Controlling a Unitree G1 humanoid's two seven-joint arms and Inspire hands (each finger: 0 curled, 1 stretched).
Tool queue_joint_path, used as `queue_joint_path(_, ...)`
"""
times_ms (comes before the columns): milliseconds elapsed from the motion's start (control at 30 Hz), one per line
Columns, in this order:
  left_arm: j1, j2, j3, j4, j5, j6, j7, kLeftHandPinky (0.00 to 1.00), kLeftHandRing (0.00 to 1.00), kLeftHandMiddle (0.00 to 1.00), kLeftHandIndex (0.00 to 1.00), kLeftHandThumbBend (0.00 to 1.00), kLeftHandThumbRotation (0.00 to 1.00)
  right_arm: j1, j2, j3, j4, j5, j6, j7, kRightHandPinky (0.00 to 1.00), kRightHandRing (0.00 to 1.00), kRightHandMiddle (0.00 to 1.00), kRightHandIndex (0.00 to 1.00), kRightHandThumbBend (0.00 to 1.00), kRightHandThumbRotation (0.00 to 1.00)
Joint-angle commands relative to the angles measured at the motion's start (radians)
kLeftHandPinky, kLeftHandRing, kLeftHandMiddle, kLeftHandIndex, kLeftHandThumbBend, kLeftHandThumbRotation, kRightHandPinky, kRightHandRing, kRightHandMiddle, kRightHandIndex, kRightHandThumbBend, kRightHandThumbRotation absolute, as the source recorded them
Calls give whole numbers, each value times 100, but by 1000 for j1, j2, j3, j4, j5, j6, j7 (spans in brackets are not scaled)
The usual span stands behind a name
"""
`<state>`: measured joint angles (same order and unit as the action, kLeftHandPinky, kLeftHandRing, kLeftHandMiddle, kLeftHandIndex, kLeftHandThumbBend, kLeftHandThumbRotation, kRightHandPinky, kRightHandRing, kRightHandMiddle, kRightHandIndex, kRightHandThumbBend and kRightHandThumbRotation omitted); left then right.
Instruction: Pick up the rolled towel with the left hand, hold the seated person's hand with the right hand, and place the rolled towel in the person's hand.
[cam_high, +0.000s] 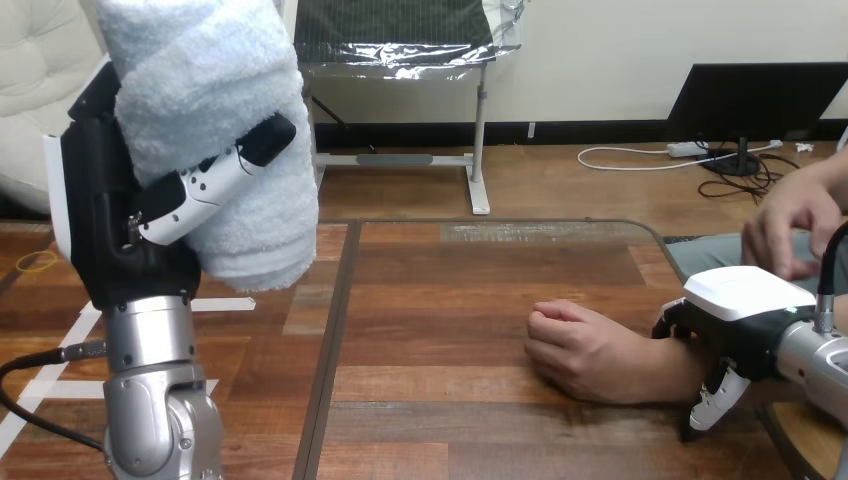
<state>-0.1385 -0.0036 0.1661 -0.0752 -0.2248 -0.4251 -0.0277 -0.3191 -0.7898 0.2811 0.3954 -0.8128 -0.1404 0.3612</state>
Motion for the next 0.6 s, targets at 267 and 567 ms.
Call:
queue_joint_path(267, -58, 13, -1, -38, -10, -18, -19, 23, 29, 35, 39, 55, 0, -12, 33, 35, 43, 18, 10, 27, 51, 70, 73, 73, 96, 19)
queue_joint_path(567, -58, 9, 0, -40, -6, -19, -18, 23, 28, 35, 39, 55, 0, -14, 29, 37, 33, 15, 13, 31, 49, 68, 72, 71, 95, 19)
